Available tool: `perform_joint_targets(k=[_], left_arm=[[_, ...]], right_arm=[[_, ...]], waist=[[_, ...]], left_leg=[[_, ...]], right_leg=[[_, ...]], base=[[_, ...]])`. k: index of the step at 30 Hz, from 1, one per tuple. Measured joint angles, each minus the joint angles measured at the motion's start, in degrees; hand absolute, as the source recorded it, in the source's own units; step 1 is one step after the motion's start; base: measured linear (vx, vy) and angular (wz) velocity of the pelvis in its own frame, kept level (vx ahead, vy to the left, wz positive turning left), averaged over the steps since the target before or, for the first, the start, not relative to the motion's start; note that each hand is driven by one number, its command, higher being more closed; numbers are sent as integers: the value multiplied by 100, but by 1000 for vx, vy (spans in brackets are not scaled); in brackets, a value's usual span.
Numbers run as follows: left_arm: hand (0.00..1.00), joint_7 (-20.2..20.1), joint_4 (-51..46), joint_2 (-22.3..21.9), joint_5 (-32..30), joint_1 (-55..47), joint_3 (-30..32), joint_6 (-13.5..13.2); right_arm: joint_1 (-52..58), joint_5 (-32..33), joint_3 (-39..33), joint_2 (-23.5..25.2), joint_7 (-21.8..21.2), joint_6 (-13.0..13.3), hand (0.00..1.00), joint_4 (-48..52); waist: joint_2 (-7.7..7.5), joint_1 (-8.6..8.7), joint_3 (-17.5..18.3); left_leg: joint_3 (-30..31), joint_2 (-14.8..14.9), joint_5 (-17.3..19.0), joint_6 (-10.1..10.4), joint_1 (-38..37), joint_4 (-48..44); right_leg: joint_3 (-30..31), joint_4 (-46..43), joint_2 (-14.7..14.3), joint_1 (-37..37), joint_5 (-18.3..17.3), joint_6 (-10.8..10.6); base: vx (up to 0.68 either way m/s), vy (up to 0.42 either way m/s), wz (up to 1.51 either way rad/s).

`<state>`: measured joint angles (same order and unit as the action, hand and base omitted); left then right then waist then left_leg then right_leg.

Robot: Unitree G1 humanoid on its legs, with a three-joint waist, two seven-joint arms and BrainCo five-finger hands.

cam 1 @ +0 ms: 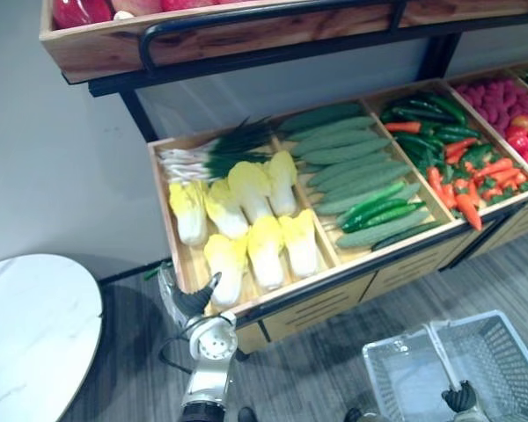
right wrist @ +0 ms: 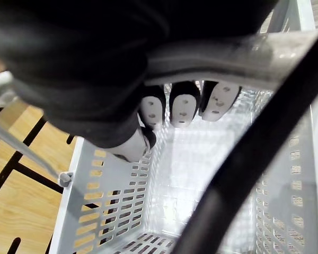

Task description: Pick vegetable in the basket

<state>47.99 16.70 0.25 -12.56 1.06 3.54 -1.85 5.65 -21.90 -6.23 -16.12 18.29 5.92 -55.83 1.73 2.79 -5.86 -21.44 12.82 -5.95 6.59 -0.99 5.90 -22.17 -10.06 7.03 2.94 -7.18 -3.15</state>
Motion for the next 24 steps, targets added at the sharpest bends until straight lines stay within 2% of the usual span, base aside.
perform_joint_targets(k=[17,24], left_arm=[[0,245,727,12,1,561,97,243],[0,298,936,18,0,824,142,404]], right_arm=[[-219,-4,225,88,46,38,100,94],[-348,-3,289,135,122,62,100,97]], waist=[[-66,15,-43],[-131,20,-228]], left_leg=[[-180,61,-18,45,191,0],[-307,83,-13,50,216,1]], right_leg=[[211,5,-95,371,64,95],[319,0,-122,464,82,104]], base=[[29,-1,-7],[2,3,-8]])
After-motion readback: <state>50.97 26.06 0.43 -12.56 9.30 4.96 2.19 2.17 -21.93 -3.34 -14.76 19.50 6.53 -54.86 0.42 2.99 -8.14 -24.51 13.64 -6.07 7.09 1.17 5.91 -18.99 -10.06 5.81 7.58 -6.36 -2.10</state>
